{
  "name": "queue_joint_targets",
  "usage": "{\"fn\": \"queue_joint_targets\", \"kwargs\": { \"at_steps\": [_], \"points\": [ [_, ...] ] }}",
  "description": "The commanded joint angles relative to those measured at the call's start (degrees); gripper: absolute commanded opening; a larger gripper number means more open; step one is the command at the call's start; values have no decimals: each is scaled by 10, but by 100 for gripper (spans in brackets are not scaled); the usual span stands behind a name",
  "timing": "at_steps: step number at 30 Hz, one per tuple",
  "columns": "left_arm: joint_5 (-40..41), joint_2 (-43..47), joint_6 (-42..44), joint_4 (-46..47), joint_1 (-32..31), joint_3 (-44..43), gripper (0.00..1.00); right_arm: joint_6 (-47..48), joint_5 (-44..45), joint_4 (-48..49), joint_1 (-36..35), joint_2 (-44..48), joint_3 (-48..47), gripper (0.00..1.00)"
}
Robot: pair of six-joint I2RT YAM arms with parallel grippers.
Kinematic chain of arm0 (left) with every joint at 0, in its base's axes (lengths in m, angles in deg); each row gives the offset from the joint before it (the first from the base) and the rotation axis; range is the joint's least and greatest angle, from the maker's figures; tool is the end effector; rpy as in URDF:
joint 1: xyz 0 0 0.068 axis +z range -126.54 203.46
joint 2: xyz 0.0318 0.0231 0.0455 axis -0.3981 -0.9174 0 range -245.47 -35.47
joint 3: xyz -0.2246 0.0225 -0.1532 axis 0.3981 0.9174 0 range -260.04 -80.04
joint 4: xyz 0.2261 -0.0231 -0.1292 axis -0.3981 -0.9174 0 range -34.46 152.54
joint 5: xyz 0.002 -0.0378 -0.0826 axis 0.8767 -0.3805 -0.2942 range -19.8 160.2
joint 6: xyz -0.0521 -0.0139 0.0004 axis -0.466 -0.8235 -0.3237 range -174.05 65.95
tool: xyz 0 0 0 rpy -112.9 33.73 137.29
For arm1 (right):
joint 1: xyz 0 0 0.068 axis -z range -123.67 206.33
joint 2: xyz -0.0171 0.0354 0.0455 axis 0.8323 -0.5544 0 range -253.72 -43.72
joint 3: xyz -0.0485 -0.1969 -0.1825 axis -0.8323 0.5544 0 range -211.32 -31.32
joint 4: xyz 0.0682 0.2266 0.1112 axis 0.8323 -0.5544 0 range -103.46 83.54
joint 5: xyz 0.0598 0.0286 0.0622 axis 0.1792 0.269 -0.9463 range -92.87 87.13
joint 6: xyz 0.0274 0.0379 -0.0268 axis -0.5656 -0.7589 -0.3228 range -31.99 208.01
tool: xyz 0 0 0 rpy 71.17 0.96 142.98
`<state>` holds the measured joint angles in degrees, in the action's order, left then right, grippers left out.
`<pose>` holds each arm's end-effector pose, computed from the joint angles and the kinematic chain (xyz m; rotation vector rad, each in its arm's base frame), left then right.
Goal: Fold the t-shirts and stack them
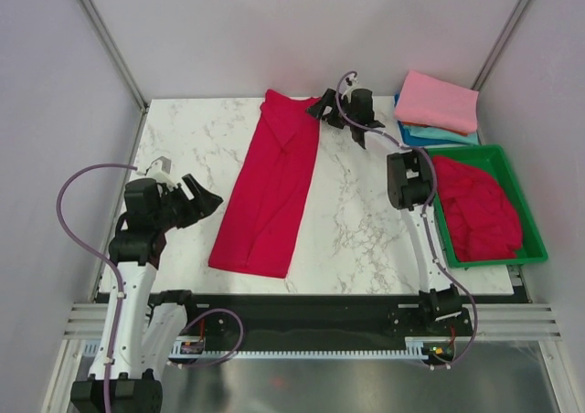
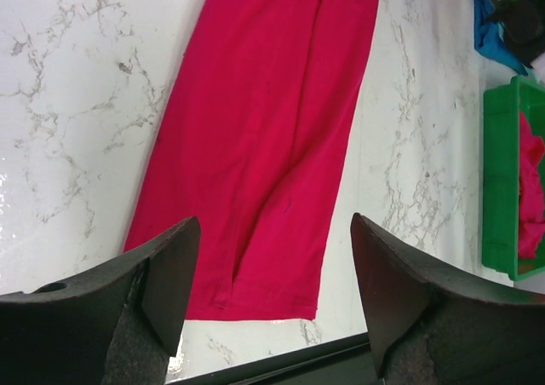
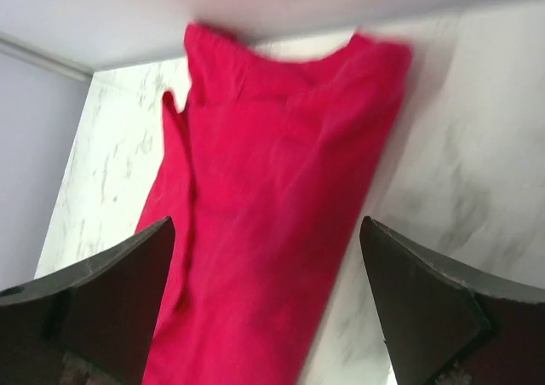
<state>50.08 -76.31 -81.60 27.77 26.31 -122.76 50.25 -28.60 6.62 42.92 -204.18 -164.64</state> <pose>0.1537 -0.0046 0.2957 -0.3651 2.1399 -0.6261 0.5966 0.1582 0.1177 0.0691 1.9161 1.0249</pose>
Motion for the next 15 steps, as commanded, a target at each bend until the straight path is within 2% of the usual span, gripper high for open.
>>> {"fn": "queue_joint_targets", "kwargs": {
  "at_steps": [1, 2, 3, 4, 6, 8, 12, 15],
  "points": [
    [24, 1, 14, 15, -1, 2, 79, 26, 29, -31, -33, 163, 178, 98],
    [32, -5, 12, 15, -1, 1, 78, 14, 44, -32, -33, 244, 291, 98],
    [35, -6, 11, 15, -1, 2, 78, -5, 52, -33, -34, 282, 348, 98],
    [34, -11, 13, 14, -2, -2, 77, -43, 55, -32, -36, 351, 457, 98],
    [32, -6, 16, 15, -2, -2, 77, -65, 51, -27, -60, 414, 561, 97],
    [28, -4, 21, 14, -2, -3, 77, -73, 87, -48, -96, 498, 682, 96],
    [25, 15, 18, 14, -3, -3, 77, -120, 133, -56, -230, 581, 821, 97],
    [24, 25, 18, 15, -4, -2, 77, -175, 149, -8, -295, 607, 915, 93]
  ]
}}
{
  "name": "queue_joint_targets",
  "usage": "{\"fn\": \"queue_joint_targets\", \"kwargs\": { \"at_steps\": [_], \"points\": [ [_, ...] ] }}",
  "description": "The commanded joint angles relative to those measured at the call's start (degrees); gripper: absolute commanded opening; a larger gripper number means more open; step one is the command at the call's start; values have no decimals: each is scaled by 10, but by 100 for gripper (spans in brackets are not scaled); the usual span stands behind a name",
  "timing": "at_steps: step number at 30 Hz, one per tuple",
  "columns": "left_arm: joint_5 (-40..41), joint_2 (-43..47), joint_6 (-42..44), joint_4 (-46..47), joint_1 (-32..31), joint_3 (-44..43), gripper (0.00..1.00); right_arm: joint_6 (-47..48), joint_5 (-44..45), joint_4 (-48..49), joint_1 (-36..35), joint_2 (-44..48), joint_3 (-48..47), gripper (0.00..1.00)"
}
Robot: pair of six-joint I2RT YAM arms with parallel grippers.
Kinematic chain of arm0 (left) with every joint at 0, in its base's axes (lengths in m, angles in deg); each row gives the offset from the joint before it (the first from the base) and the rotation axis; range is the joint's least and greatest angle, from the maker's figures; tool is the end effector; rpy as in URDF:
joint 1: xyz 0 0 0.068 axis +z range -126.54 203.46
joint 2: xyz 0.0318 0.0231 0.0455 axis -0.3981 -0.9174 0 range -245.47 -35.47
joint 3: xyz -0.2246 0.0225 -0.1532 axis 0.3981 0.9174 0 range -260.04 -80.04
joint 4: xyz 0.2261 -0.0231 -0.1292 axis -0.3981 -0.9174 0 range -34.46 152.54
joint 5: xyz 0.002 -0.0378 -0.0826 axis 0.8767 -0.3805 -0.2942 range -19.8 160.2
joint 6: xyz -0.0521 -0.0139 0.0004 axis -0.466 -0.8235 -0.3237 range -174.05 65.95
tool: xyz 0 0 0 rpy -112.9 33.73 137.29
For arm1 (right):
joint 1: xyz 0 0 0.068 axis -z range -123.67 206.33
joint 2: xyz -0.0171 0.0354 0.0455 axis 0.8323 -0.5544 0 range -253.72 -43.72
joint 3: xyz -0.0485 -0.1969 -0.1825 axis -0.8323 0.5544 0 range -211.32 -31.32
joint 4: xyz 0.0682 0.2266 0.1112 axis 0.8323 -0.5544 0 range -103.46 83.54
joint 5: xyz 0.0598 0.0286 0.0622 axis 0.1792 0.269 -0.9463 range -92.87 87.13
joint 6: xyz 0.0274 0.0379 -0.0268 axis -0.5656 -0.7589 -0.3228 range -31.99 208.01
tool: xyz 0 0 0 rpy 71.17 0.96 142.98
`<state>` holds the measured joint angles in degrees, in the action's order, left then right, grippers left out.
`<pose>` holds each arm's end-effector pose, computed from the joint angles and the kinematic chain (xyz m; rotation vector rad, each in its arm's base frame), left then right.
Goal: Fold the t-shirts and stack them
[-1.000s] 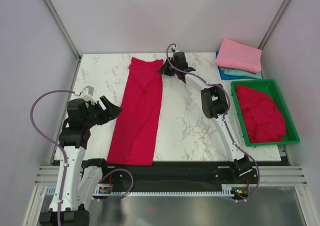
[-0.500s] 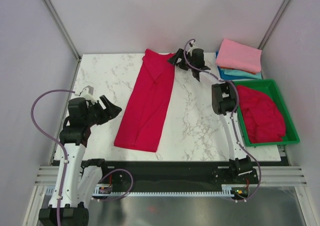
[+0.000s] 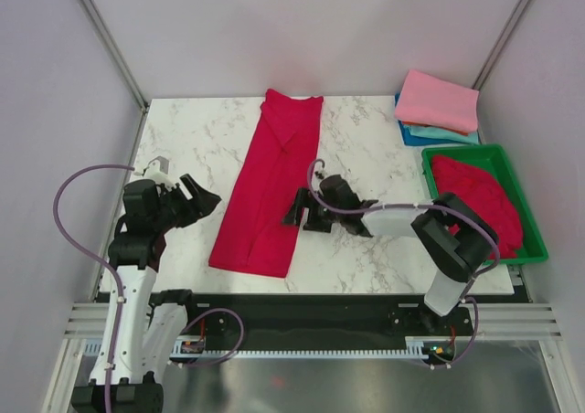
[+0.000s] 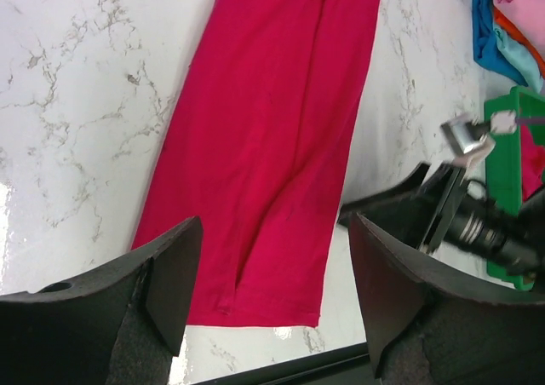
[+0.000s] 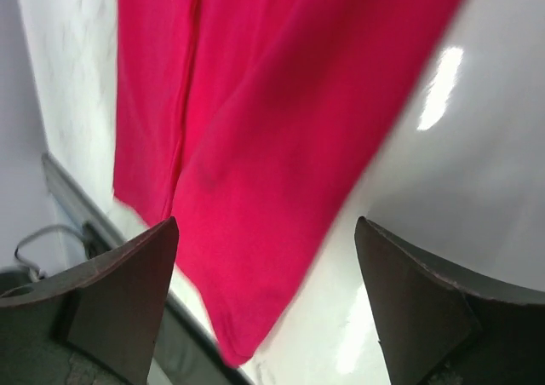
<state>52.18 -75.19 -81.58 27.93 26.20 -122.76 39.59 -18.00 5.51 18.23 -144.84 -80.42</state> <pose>0.1506 -0.0038 0.2983 -0.3756 2.1156 -0.5883 0.2711 0.2244 0.1466 0.0702 2.4853 1.0320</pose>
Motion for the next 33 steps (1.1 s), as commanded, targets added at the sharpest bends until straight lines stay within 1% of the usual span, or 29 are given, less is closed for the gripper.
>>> {"fn": "queue_joint_targets", "kwargs": {
  "at_steps": [1, 2, 4, 6, 8, 12, 14, 20, 26, 28, 30, 31, 32, 33],
  "points": [
    [3, 20, 18, 15, -3, -2, 77, -96, 48, 16, -62, 15, 103, 92],
    [2, 22, 18, 15, -3, -1, 77, -110, 55, 37, -75, 15, 110, 90],
    [0, 25, 19, 15, -3, 0, 77, -127, 57, 44, -110, 5, 109, 86],
    [-1, 27, 20, 16, -3, -1, 77, -128, 76, 15, -144, 1, 95, 82],
    [-1, 27, 20, 16, -3, 0, 77, -129, 99, -38, -166, 9, 82, 82],
    [-2, 30, 20, 17, -3, -1, 77, -153, 141, -62, -219, 41, 112, 77],
    [0, 33, 20, 17, -4, 0, 77, -158, 167, -110, -252, 61, 114, 76],
    [-3, 34, 19, 17, -3, 0, 77, -196, 198, -111, -286, 98, 155, 73],
    [-7, 25, 20, 19, -3, 0, 76, -182, 210, -88, -285, 42, 123, 72],
    [-7, 28, 20, 19, -4, 1, 76, -171, 209, -85, -282, 17, 106, 70],
    [-5, 31, 20, 18, -3, 1, 76, -166, 201, -82, -274, 6, 101, 59],
    [-2, 31, 20, 19, -3, 2, 76, -164, 201, -78, -272, 5, 103, 49],
    [-2, 31, 19, 19, -3, 1, 76, -164, 204, -75, -267, 7, 108, 34],
    [-3, 30, 19, 19, -4, 1, 76, -164, 207, -74, -262, 21, 123, 27]
  ]
}}
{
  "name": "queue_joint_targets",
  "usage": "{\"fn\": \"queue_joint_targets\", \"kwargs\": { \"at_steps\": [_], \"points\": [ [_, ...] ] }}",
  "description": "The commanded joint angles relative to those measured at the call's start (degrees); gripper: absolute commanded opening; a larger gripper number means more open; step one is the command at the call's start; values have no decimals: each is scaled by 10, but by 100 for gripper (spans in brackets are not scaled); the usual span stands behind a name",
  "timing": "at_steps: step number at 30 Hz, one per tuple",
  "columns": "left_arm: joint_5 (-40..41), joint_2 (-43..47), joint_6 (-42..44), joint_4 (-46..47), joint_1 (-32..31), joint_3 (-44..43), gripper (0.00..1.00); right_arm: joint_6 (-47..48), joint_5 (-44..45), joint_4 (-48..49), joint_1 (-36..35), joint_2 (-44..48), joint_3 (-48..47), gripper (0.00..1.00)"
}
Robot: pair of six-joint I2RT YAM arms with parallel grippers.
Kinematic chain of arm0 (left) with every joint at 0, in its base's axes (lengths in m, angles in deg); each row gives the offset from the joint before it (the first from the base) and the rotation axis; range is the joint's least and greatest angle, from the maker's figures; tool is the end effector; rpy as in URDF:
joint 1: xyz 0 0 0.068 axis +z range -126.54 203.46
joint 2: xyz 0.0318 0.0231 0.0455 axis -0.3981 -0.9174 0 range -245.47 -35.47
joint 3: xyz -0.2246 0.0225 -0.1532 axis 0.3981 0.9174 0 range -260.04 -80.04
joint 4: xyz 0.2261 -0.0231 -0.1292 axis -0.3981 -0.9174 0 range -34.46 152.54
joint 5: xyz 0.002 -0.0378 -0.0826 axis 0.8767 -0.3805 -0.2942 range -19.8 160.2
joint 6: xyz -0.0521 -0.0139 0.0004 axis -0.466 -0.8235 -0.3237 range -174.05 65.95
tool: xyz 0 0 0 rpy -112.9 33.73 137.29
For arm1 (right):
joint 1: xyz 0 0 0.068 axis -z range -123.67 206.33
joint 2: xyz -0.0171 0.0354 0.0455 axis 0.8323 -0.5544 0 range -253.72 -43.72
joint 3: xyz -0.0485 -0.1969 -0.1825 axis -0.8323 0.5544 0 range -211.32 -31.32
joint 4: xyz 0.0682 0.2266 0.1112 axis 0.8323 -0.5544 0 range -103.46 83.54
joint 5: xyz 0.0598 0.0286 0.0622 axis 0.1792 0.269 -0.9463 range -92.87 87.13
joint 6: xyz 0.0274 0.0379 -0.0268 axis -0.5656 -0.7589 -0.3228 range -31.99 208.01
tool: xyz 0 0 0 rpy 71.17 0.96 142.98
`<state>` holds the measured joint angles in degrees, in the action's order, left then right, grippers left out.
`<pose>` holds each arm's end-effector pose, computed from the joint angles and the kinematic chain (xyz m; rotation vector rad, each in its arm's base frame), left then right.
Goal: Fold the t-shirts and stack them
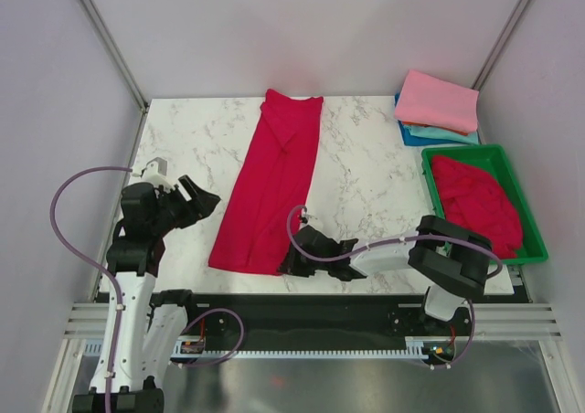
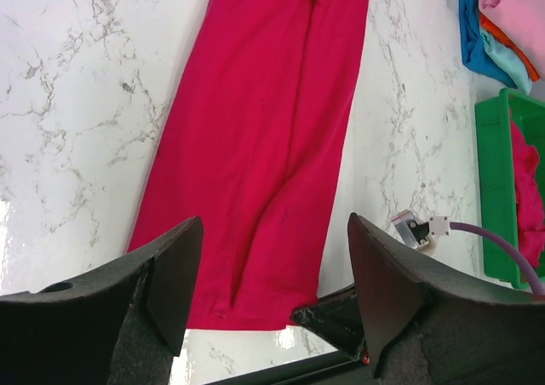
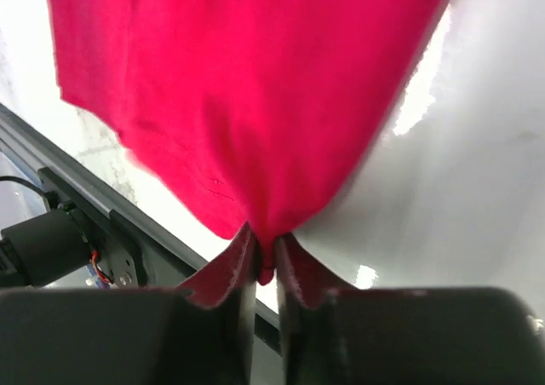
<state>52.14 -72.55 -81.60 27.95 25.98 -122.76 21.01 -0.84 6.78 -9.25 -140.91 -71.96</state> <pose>0.1419 -0.0048 0.3042 -0.3535 2.0729 -0.5924 0.1325 0.2888 0.1289 0.0520 2.6020 1.0097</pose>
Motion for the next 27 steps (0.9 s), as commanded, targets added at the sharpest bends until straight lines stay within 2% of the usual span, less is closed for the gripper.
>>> {"fn": "queue_joint_targets", "kwargs": {
  "at_steps": [1, 2, 3, 7, 12, 14, 15, 20, 21, 25, 27],
  "points": [
    [-6, 4, 20, 16, -2, 1, 75, 21, 39, -87, 16, -6, 50, 19],
    [-4, 8, 19, 16, -5, 1, 74, 20, 43, -87, 25, 11, 64, 4],
    [-3, 12, 18, 15, -9, 1, 74, 19, 56, -97, 28, 54, 93, 0],
    [29, 28, 0, 8, -81, 4, 73, 22, 62, -151, 32, 177, 152, 0],
    [79, -16, -39, -35, -207, -8, 73, 27, 54, -230, 28, 298, 190, 0],
    [104, -21, -71, -51, -240, 4, 73, 21, 53, -234, 29, 321, 202, 0],
    [127, -26, -81, -54, -279, 5, 72, 20, 51, -237, 29, 326, 210, 0],
    [179, -76, -178, -65, -393, 53, 68, 10, 55, -235, 29, 335, 231, 0],
    [212, -84, -198, -78, -430, 61, 68, 13, 57, -235, 29, 336, 229, 0],
    [236, -56, -310, -87, -495, 129, 62, 22, 60, -235, 29, 332, 225, 0],
    [260, -46, -332, -100, -519, 140, 62, 24, 60, -235, 28, 328, 224, 0]
  ]
}}
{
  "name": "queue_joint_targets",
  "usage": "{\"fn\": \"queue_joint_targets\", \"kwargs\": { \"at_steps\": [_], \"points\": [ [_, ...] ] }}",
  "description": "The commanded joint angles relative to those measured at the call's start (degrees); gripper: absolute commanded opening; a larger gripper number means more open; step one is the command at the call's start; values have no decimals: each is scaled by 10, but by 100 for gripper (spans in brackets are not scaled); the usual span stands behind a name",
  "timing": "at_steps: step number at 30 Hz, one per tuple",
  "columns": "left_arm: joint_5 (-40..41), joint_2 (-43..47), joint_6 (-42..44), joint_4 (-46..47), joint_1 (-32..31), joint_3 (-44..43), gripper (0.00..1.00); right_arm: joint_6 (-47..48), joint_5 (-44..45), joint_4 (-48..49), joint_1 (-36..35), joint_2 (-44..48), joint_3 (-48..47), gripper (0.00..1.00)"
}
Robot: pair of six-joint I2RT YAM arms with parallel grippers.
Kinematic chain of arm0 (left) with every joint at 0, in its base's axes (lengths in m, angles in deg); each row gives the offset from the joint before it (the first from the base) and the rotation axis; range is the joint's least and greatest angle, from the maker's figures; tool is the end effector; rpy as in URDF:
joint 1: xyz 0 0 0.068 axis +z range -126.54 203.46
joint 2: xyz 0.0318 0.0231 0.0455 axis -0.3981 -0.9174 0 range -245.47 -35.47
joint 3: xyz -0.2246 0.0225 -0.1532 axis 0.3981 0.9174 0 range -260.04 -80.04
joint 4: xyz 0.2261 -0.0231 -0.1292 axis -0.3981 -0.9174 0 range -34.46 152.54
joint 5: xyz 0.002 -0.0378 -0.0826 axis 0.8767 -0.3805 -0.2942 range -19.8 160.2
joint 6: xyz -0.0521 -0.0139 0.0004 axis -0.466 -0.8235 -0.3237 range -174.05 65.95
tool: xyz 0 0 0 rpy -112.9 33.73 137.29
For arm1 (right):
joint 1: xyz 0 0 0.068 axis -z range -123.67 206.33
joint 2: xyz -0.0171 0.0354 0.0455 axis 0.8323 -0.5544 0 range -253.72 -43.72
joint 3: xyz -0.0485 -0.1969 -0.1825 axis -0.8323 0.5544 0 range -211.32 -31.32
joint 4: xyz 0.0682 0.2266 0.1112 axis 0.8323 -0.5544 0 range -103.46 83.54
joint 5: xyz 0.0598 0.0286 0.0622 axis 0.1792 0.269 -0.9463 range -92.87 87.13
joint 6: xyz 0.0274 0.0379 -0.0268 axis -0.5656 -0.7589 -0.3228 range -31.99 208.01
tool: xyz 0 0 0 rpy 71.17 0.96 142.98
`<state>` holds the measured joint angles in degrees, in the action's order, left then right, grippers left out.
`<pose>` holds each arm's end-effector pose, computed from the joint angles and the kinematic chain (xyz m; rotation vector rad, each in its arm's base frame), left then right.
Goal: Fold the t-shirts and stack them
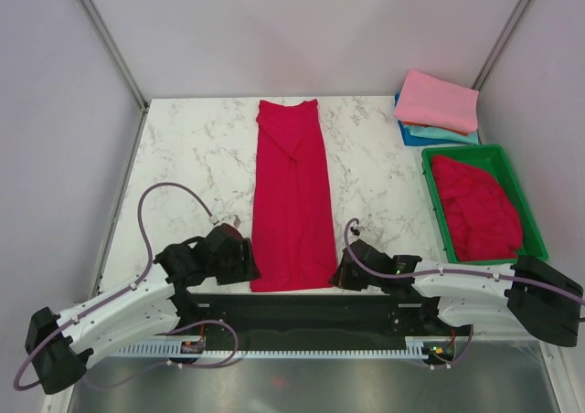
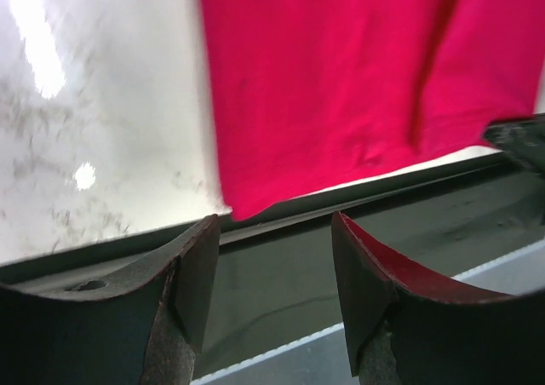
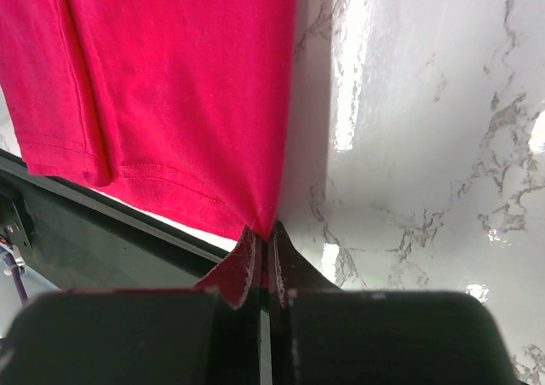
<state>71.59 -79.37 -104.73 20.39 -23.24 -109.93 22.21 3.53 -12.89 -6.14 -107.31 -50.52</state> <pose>0.0987 -0.1034 0.2044 -0.1025 2.6710 -0.5896 0.0907 0.1654 0.1366 0.1290 2.6364 0.7806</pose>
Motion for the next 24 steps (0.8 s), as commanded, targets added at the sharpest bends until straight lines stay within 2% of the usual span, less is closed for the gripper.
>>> {"fn": "queue_joint_targets", "kwargs": {
  "at_steps": [1, 8, 18, 24],
  "points": [
    [70, 25, -110, -33, -30, 17, 62, 13, 15, -38, -2, -10, 9, 0],
    [80, -4, -130, -9, -41, 36, 61, 25, 13, -33, -2, -21, 6, 0],
    [67, -24, -141, 59, -42, 89, 50, 28, 13, -29, -3, -23, 8, 0],
    [56, -32, -141, 71, -45, 89, 47, 30, 13, -29, -2, -29, 6, 0]
  ]
}}
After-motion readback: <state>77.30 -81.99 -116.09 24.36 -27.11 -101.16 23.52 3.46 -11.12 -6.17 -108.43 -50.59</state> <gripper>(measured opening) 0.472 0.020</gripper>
